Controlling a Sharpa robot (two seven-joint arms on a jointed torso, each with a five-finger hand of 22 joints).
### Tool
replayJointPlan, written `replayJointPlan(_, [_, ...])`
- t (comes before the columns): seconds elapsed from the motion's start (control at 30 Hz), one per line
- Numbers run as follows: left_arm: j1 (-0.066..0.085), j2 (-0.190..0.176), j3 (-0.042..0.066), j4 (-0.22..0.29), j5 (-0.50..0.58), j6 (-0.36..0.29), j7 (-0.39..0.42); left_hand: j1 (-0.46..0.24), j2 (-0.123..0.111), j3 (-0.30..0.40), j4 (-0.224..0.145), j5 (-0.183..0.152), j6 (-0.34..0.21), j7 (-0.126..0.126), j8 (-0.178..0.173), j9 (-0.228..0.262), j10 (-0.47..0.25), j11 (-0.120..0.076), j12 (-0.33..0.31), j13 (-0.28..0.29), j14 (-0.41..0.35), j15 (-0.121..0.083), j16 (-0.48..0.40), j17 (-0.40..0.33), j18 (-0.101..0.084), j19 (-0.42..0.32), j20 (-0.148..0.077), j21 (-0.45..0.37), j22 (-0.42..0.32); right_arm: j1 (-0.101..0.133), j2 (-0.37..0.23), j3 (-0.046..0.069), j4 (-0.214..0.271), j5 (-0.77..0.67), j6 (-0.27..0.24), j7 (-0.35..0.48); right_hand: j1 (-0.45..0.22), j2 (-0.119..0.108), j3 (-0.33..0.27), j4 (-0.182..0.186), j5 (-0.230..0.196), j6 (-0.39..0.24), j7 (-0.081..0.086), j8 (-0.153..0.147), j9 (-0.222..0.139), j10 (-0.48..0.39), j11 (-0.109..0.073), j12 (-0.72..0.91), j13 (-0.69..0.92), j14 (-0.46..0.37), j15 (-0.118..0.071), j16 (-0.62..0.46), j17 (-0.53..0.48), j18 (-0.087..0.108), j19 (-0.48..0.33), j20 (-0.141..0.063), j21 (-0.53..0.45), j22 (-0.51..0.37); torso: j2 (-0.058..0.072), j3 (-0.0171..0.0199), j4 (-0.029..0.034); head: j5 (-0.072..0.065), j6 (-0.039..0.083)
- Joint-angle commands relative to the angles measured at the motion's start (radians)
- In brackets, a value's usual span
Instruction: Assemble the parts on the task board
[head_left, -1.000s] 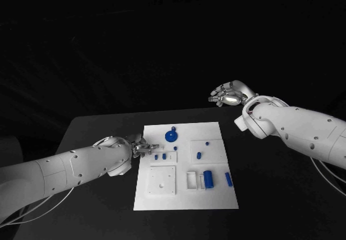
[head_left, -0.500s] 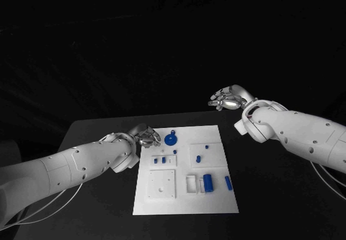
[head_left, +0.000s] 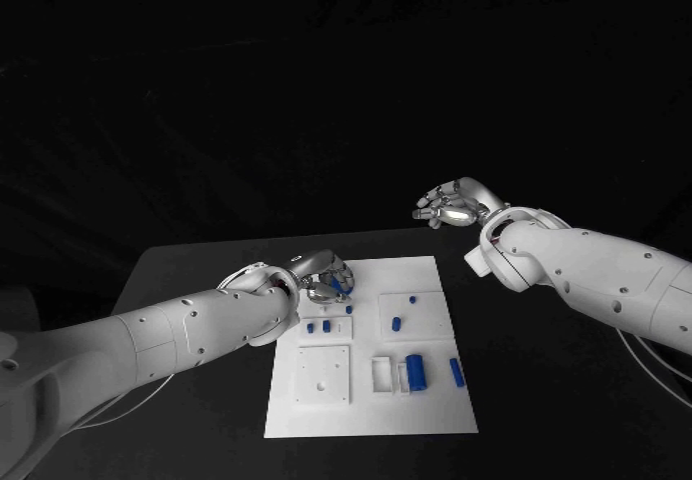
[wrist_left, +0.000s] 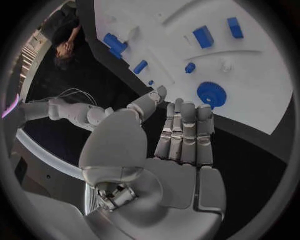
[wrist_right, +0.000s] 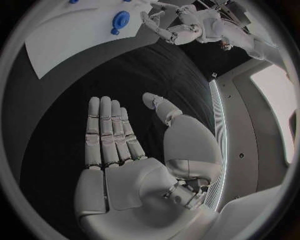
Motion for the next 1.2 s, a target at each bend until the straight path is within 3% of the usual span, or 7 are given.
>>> replayJointPlan(0.03, [0.002,0.029,-0.002,-0.028,-0.140,-0.008,0.001,0.021,0.003,-0.001,-0.001,0.013,0.017,0.003,0.001,-0.008,0.002,0.002,-0.021,-0.011,0.026,-0.001,0.015,0.005,0.047,0.023,-0.012,0.016,0.006,0.000,0.001,0.000,0.001,0.000,0.014,0.006,0.003,0.008,-0.003,0.004,0.004,-0.001,0.007,0.002,-0.002,0.006,-0.001,0.006,-0.001,0.007,0.001,-0.007,0.001,0.015,0.003,0.004,-0.005,0.001,0.000,0.0004,0.0006,0.000,0.004])
replayJointPlan(0.17, [0.002,0.060,-0.018,-0.061,-0.165,0.016,-0.052,0.019,0.011,-0.003,0.005,0.017,0.018,0.013,0.000,-0.021,0.014,0.005,-0.039,-0.022,0.045,0.001,0.022,0.005,0.056,0.042,-0.010,0.024,0.010,0.000,0.002,0.000,0.001,0.000,0.014,0.006,0.003,0.008,-0.003,0.004,0.004,-0.001,0.007,0.002,-0.002,0.006,-0.001,0.006,-0.001,0.008,0.001,-0.007,0.001,0.015,0.003,0.004,-0.005,0.001,0.000,0.0002,-0.0002,0.000,0.005])
replayJointPlan(0.23, [0.001,0.070,-0.039,-0.073,-0.194,0.029,-0.065,0.012,0.008,-0.007,0.007,0.014,0.016,0.015,-0.002,-0.026,0.010,0.010,-0.051,-0.028,0.047,0.005,0.021,0.004,0.058,0.045,-0.007,0.024,0.010,0.000,0.002,0.000,0.003,0.000,0.014,0.006,0.003,0.008,-0.003,0.004,0.004,-0.001,0.007,0.002,-0.002,0.006,-0.001,0.006,-0.001,0.008,0.001,-0.007,0.001,0.015,0.003,0.004,-0.005,0.001,0.001,-0.0003,-0.0009,0.000,0.005])
replayJointPlan(0.37, [0.000,0.092,-0.059,-0.101,-0.220,0.043,-0.092,-0.010,-0.007,-0.018,0.020,-0.008,0.015,0.015,-0.003,-0.036,-0.001,0.012,-0.075,-0.041,0.054,0.008,0.022,0.003,0.063,0.052,-0.003,0.027,0.011,0.000,0.002,0.000,0.007,0.000,0.013,0.006,0.003,0.008,-0.004,0.004,0.004,-0.001,0.007,0.003,-0.002,0.006,-0.001,0.006,-0.001,0.008,0.001,-0.007,0.001,0.015,0.003,0.004,-0.005,0.001,0.002,-0.0007,-0.0015,-0.001,0.005])
replayJointPlan(0.5, [-0.003,0.104,-0.061,-0.119,-0.224,0.041,-0.094,-0.022,-0.019,-0.022,0.033,-0.019,0.015,0.018,-0.004,-0.043,-0.002,0.016,-0.088,-0.049,0.057,0.012,0.023,0.003,0.069,0.056,0.000,0.027,0.012,0.000,0.001,0.001,0.010,0.000,0.014,0.006,0.003,0.008,-0.004,0.004,0.004,-0.001,0.007,0.003,-0.002,0.006,-0.001,0.006,-0.002,0.008,0.001,-0.007,0.001,0.015,0.003,0.004,-0.005,0.001,0.003,-0.0010,-0.0016,-0.002,0.003])
replayJointPlan(0.73, [-0.010,0.117,-0.061,-0.142,-0.225,0.031,-0.089,-0.017,-0.016,-0.017,0.040,-0.015,0.015,0.020,-0.004,-0.049,0.003,0.017,-0.097,-0.055,0.061,0.012,0.025,0.003,0.074,0.060,0.001,0.029,0.014,0.000,0.000,0.001,0.013,0.003,0.013,0.006,0.003,0.008,-0.004,0.004,0.004,-0.001,0.007,0.003,-0.002,0.006,-0.001,0.006,-0.002,0.008,0.000,-0.007,0.002,0.015,0.003,0.004,-0.005,0.002,0.004,-0.0014,-0.0032,-0.004,0.002])
replayJointPlan(1.2, [-0.028,0.135,-0.062,-0.180,-0.243,0.064,-0.097,0.014,0.024,-0.006,0.034,0.003,0.040,0.019,0.010,-0.063,0.051,0.012,-0.102,-0.062,0.076,0.007,0.056,0.015,0.085,0.076,-0.001,0.054,0.031,0.000,0.002,0.001,0.017,0.005,0.014,0.006,0.001,0.009,-0.004,0.005,0.005,-0.001,0.007,0.003,-0.002,0.006,-0.001,0.007,-0.003,0.008,0.000,-0.007,0.002,0.015,0.004,0.004,-0.006,0.002,0.003,-0.0008,-0.0007,-0.008,-0.004])
